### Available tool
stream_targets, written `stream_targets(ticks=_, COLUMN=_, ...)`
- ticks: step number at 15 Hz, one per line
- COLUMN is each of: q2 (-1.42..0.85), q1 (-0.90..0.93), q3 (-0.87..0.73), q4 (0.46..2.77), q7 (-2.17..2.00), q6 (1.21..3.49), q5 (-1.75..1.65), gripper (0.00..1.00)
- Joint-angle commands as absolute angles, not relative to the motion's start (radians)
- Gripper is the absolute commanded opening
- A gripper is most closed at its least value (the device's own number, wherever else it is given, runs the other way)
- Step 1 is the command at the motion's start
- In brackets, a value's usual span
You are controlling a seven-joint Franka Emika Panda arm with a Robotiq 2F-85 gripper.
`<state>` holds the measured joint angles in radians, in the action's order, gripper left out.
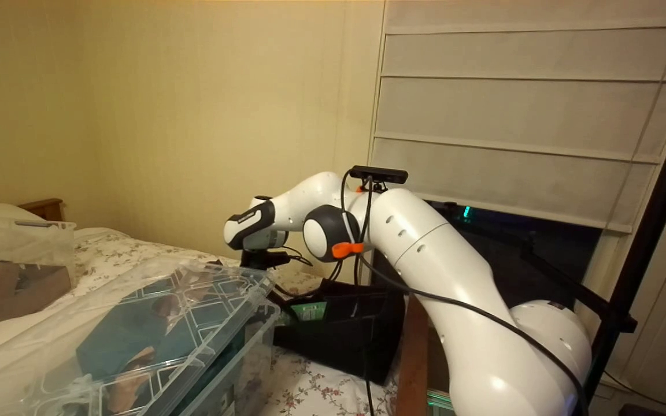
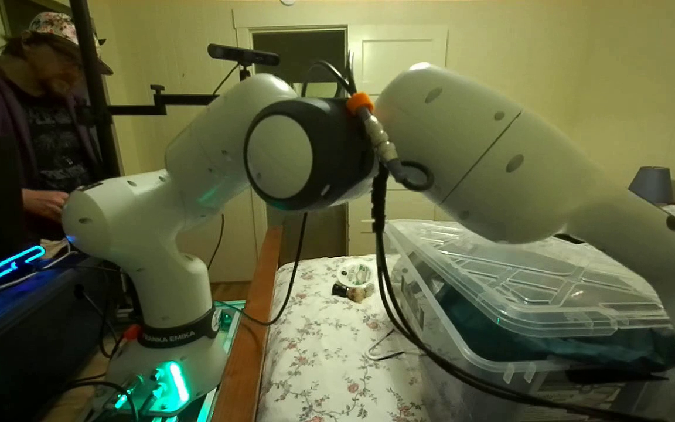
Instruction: Put the black bag on the clear container
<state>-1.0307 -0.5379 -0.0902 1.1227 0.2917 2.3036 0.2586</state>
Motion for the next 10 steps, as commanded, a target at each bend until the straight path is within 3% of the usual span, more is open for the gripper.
stream_targets(ticks=1, q2=-0.829, q1=-0.543, q3=-0.073, q4=1.340, q7=0.259, q6=2.384, q5=0.326, gripper=0.00)
stream_targets(ticks=10, q2=-0.429, q1=-0.559, q3=-0.017, q4=1.710, q7=0.327, q6=2.610, q5=0.530, gripper=0.00)
